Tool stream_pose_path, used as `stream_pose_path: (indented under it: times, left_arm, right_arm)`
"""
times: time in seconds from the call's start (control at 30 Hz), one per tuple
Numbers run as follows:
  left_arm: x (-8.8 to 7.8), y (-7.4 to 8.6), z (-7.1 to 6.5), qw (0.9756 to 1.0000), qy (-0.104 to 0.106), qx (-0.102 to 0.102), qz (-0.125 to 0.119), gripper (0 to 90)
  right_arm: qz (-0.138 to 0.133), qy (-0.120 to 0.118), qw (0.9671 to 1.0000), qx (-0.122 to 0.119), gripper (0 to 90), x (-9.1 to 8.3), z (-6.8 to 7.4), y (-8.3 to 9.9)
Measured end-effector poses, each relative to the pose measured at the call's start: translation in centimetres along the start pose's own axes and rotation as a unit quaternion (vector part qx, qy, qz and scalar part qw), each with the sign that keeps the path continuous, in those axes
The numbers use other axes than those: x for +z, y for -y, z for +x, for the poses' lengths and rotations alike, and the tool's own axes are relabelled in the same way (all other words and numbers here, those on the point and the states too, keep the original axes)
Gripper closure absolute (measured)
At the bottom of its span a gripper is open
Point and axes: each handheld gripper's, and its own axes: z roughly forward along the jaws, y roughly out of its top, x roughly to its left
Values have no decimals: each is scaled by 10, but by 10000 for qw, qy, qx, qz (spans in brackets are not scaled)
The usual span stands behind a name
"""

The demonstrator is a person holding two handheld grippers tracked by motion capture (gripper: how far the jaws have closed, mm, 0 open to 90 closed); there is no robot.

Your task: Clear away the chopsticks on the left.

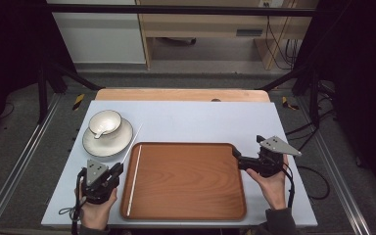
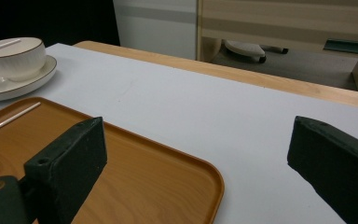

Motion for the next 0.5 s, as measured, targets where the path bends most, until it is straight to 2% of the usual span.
stream_pose_path:
  times: [0.07, 0.13, 0.23, 0.33, 0.5]
  left_arm:
    - [4, 9, -7, 9999, -17, -142, 7, 841]
    - [8, 15, -12, 9998, -112, -174, 21, 841]
    - [13, 24, -18, 9995, -102, -284, 58, 841]
    - [14, 31, -22, 9988, -182, -461, 27, 841]
    - [16, 40, -28, 9972, -392, -631, 31, 841]
  right_arm:
    - [28, -5, 10000, -7, 48, 1, 0, 1]
    - [30, 3, 10000, -11, 48, 1, 1, 1]
    - [31, -3, 10000, -11, 48, 1, 1, 1]
    - [35, -2, 10000, -8, 48, 1, 1, 1]
    - [60, -12, 10000, -18, 49, 2, 1, 2]
